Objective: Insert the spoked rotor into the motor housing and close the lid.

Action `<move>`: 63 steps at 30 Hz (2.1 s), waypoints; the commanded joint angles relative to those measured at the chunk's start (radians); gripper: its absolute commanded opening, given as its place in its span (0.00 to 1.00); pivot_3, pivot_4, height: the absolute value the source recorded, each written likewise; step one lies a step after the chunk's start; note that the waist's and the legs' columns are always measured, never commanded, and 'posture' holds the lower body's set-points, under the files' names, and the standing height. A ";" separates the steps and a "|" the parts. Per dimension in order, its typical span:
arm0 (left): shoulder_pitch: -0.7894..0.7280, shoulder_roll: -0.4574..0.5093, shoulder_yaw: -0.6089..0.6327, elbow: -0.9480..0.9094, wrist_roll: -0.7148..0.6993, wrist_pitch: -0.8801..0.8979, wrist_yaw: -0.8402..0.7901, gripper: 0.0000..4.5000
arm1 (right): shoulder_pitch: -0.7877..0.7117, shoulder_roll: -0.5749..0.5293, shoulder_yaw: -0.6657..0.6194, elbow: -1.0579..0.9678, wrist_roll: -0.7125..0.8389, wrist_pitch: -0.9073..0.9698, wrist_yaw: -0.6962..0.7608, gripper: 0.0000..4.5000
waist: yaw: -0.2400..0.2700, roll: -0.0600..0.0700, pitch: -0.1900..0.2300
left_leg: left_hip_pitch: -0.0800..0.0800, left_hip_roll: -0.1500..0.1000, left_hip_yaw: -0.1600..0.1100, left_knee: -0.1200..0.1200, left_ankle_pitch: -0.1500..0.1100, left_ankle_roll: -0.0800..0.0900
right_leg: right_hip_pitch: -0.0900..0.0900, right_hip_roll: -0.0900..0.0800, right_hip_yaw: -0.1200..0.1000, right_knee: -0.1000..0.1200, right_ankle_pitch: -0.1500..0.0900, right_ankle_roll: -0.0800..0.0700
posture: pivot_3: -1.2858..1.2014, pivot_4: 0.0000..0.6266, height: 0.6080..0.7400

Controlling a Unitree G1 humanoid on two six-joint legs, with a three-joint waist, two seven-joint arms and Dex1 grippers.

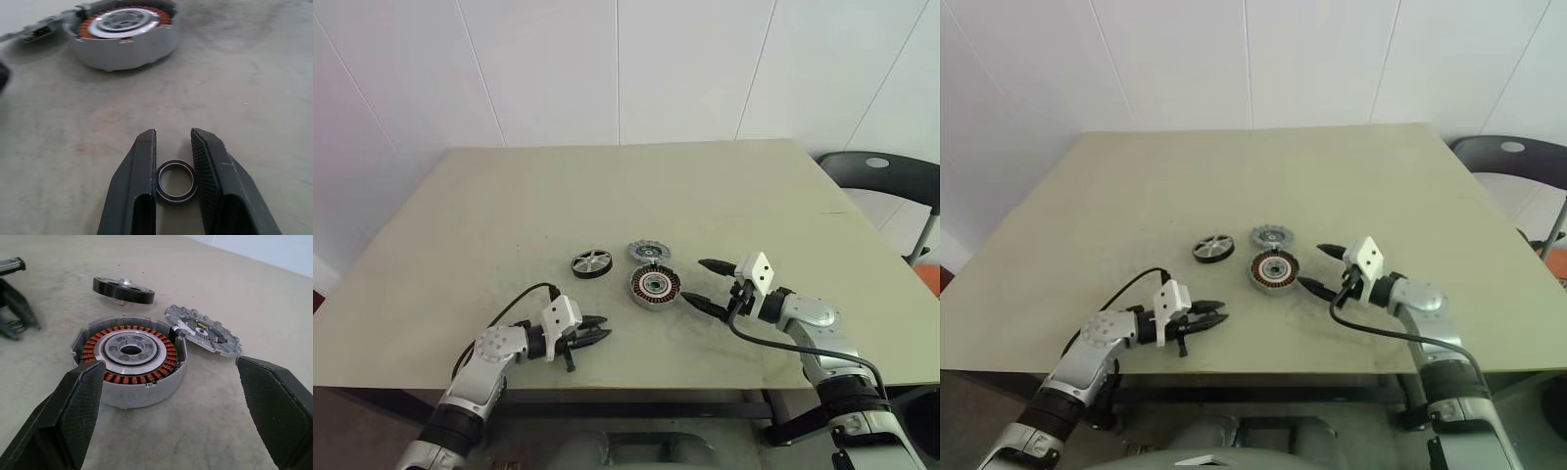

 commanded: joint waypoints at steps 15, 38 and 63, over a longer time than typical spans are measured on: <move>-0.439 -0.238 -0.012 0.313 0.013 -0.064 -0.022 0.16 | -0.064 0.007 -0.049 0.044 0.023 -0.020 0.060 1.00 | -0.002 -0.001 0.000 | -0.002 0.000 0.001 -0.002 0.000 0.002 | 0.000 0.001 -0.001 -0.008 0.005 0.000 | 0.52 0.00 1.00; -0.474 -0.314 -0.023 0.483 0.097 -0.159 -0.041 0.16 | -0.042 0.019 -0.056 0.011 0.008 -0.019 0.019 1.00 | -0.002 -0.002 0.001 | -0.002 0.000 0.001 -0.002 0.000 0.003 | 0.000 0.001 -0.001 -0.009 0.005 0.001 | 0.52 0.00 1.00; -0.488 -0.341 -0.006 0.567 0.141 -0.242 0.005 0.16 | -0.028 0.030 -0.047 -0.058 0.009 0.020 -0.020 1.00 | -0.002 -0.002 0.000 | -0.002 0.000 0.001 -0.002 0.000 0.003 | 0.001 0.001 -0.001 -0.008 0.006 0.001 | 0.52 0.00 1.00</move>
